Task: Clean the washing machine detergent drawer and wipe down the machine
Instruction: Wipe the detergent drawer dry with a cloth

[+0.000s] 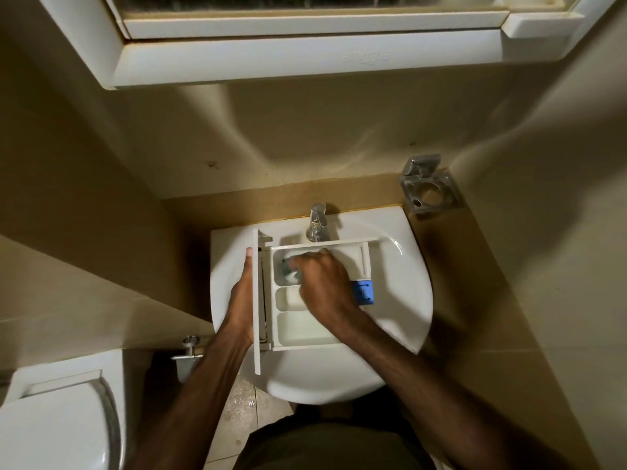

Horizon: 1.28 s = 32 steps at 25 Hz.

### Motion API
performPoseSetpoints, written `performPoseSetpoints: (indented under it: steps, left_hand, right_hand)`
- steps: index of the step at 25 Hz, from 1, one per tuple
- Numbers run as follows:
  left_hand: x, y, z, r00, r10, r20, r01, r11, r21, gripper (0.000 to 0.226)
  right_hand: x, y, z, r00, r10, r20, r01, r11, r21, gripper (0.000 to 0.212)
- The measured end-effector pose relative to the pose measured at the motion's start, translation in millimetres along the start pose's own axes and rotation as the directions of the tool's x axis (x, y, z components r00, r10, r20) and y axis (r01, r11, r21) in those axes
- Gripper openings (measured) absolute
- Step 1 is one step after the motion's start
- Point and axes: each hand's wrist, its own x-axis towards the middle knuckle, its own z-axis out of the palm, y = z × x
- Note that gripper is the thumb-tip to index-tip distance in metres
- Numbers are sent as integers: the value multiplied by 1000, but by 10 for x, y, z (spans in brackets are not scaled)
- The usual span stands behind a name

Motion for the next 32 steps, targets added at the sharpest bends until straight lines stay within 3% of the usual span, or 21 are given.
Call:
performPoseSetpoints:
  steps: [3, 6, 9, 11, 13, 15, 17, 21, 26, 31, 32]
  left_hand:
    - [-30, -23, 28, 1000, 5, 10, -6, 999, 36, 55]
    - [-85, 20, 44, 999, 17, 46, -19, 999, 36, 53]
    - [-70, 119, 23, 993, -52, 106, 63, 993, -102, 60]
    - [-48, 156, -10, 987, -54, 152, 79, 984, -160, 59]
    - [-40, 188, -21, 986, -27, 162, 55, 984, -167, 60]
    - [-25, 207, 1, 986, 1, 166, 22, 990, -138, 65]
    - [-33, 223, 33, 980, 1, 201, 25, 992, -125, 70]
    - [-6, 208, 16, 970, -23, 243, 54, 991, -122, 76]
    - [40, 189, -41, 985, -68, 161, 82, 993, -86, 82]
    - [95, 177, -46, 985, -111, 129, 118, 992, -49, 89]
    - [114, 175, -64, 986, -103, 129, 111, 992, -56, 89]
  right_hand:
    - [-84, -29, 28, 984, -153, -93, 168, 966, 196, 46]
    - [-207, 61, -203, 953, -173, -248, 252, 906, 339, 45]
    - [-368, 181, -439, 840, -115, -531, 283, 927, 247, 43]
    - [-499, 247, -449, 784, -126, -607, 296, 936, 188, 36]
    - [-599, 236, -310, 789, -294, -540, 382, 923, 54, 29]
    - [-594, 200, -82, 822, -463, -333, 410, 885, -219, 28]
    - [-512, 121, 11, 885, -430, -179, 360, 875, -325, 33]
    - [-497, -8, -141, 955, -282, -87, 251, 930, -268, 53]
    - [-371, 5, -360, 952, -265, -157, 211, 932, -294, 41]
    - [-294, 40, -395, 943, -312, 113, 331, 915, -231, 9]
    - [-300, 67, -412, 944, -296, 147, 320, 929, -188, 20]
